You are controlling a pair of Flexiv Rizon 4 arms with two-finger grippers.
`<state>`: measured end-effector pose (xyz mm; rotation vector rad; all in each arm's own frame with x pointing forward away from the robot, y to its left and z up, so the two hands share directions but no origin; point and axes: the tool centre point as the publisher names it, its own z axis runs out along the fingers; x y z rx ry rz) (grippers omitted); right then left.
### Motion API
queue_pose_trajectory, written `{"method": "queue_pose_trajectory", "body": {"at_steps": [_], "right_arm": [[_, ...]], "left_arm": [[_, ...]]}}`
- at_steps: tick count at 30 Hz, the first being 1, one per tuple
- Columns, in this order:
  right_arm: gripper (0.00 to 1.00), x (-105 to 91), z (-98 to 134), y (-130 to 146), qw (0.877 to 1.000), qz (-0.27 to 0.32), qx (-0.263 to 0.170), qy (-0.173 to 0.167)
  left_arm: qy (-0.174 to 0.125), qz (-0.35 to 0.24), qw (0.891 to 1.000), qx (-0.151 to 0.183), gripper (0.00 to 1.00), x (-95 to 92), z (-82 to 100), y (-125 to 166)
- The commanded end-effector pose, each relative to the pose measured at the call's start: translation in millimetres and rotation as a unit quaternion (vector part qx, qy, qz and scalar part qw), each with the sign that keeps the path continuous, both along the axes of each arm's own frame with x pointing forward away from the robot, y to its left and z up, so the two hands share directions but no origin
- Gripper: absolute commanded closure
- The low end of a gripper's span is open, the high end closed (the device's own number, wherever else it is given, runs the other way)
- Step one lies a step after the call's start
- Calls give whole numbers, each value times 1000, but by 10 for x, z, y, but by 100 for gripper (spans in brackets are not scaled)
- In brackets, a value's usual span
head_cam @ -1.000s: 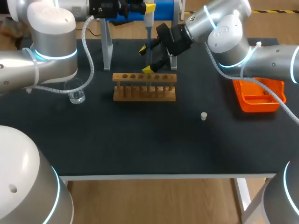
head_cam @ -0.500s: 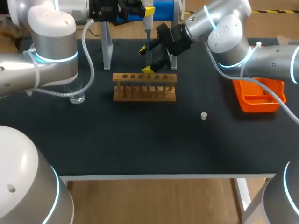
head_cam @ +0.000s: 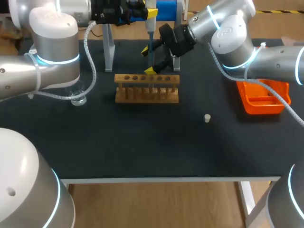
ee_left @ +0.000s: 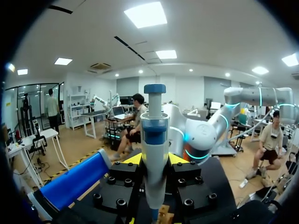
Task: Invert the test tube, pick up the pipette, mount the tip to pipette, aspirate from beaker and dispense into the tube, eject the tip, return the pipette, and cap with the stopper.
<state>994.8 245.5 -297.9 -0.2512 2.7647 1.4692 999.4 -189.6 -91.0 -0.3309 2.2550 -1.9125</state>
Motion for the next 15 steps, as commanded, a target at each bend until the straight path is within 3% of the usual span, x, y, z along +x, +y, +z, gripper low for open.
{"method": "queue_pose_trajectory", "body": {"at_steps": [1,15], "right_arm": [[0,-1,8,-7,1000,0,-1,0],[0,-1,8,-7,1000,0,-1,0]], "left_arm": [[-2,3,1000,-1,100,-9,6,-8],[0,3,1000,0,100,-11,17,-10]]}}
